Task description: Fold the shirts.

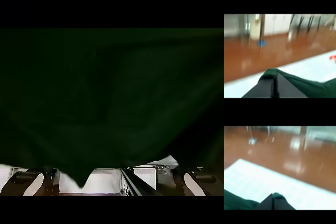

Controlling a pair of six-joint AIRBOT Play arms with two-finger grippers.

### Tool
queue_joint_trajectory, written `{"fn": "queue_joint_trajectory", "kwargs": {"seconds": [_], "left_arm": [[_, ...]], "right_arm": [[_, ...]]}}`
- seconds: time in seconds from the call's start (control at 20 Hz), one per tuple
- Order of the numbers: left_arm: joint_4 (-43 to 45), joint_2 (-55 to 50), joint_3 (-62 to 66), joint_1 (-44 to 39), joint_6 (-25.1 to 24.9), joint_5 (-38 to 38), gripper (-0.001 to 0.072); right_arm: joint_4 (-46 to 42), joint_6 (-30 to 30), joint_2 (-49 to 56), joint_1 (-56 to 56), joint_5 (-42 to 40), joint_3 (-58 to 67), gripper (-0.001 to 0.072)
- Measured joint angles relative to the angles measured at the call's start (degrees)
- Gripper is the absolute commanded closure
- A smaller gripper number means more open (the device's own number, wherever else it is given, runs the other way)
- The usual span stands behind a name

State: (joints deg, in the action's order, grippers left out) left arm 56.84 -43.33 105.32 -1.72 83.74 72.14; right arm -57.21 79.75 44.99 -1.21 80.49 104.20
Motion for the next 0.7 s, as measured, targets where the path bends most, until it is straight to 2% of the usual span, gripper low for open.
{"fn": "queue_joint_trajectory", "kwargs": {"seconds": [0.15, 0.35, 0.5, 0.7], "left_arm": [[1.9, -0.9, -10.0, 0.0, 0.7, -0.5, 0.0683], [7.8, -4.9, -21.8, 0.0, 2.9, -9.0, 0.0683], [11.3, -10.8, -25.8, -0.1, 5.2, -16.2, 0.0683], [13.1, -20.8, -27.6, -0.9, 6.4, -20.2, 0.0682]], "right_arm": [[0.7, -0.3, 2.4, 0.0, -3.1, -10.3, 0.0693], [5.4, -3.4, 13.4, -0.1, -7.7, -16.3, 0.0693], [8.7, -4.9, 25.6, -0.1, -11.8, -15.2, 0.0693], [10.6, -3.5, 42.1, -0.1, -15.9, -7.4, 0.0693]]}}
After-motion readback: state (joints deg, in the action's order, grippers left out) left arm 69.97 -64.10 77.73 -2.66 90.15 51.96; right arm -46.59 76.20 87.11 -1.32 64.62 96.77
